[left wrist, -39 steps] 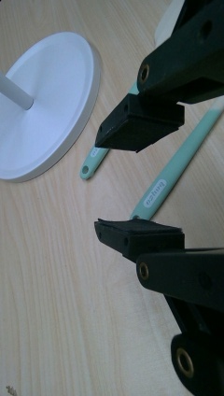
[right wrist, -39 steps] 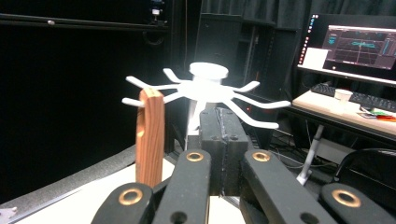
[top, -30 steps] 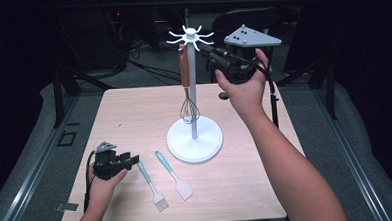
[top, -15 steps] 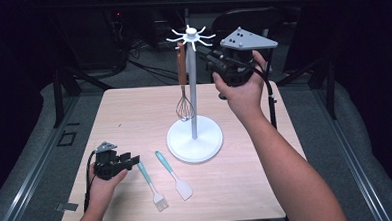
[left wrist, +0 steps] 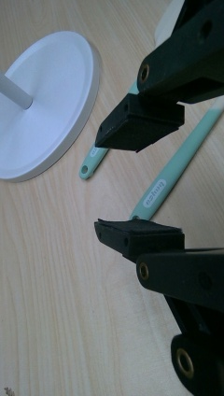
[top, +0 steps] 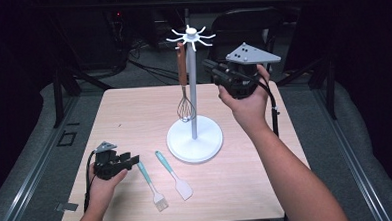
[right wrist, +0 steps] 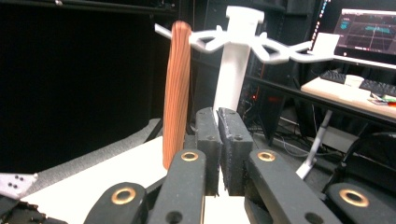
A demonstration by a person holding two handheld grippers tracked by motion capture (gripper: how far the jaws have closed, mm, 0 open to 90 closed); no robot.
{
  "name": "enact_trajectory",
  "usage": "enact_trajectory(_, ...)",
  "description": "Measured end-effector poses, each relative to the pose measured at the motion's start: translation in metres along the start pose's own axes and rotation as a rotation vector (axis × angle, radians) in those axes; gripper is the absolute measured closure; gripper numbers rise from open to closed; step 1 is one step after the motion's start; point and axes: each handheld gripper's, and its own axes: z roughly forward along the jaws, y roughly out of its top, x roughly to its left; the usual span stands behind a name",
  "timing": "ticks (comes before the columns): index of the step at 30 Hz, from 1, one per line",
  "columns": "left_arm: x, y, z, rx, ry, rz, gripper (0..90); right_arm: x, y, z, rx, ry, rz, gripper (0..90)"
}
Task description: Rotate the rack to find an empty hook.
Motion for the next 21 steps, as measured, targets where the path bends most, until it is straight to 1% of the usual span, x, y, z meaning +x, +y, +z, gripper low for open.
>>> enact_trajectory(6, 0.000, 0.000, 0.000, -0.003, 0.000, -0.006, 53.0, 0.000, -0.019, -0.002, 0.021, 0.007, 0.020, 85.8)
enact_trajectory(8, 0.000, 0.000, -0.001, 0.014, 0.004, 0.000, 53.0, 0.000, -0.026, -0.003, 0.035, 0.011, 0.025, 84.3)
enact_trajectory(9, 0.000, 0.000, -0.001, 0.014, 0.005, 0.000, 53.0, 0.001, -0.030, -0.003, 0.039, 0.011, 0.026, 83.3)
enact_trajectory(11, 0.000, 0.000, -0.001, 0.012, 0.004, -0.001, 53.0, 0.001, -0.037, -0.004, 0.057, 0.012, 0.027, 81.1)
enact_trajectory(13, 0.000, 0.000, 0.000, -0.003, 0.002, -0.004, 53.0, 0.002, -0.043, -0.004, 0.064, 0.018, 0.039, 78.6)
enact_trajectory(16, 0.001, 0.000, 0.000, -0.002, 0.005, -0.003, 53.0, 0.005, -0.054, -0.003, 0.096, 0.033, 0.053, 73.2)
enact_trajectory(18, 0.001, 0.000, -0.001, 0.002, 0.003, 0.000, 53.0, 0.008, -0.063, -0.002, 0.119, 0.037, 0.052, 68.6)
enact_trajectory(19, 0.001, 0.000, 0.000, -0.005, 0.004, -0.003, 53.0, 0.008, -0.066, -0.001, 0.121, 0.040, 0.049, 66.8)
enact_trajectory(20, 0.001, 0.000, -0.001, 0.005, 0.007, 0.001, 53.0, 0.010, -0.070, 0.000, 0.137, 0.041, 0.054, 62.9)
enact_trajectory(21, 0.001, 0.000, -0.002, 0.013, 0.009, 0.004, 53.0, 0.011, -0.073, 0.001, 0.147, 0.037, 0.045, 58.9)
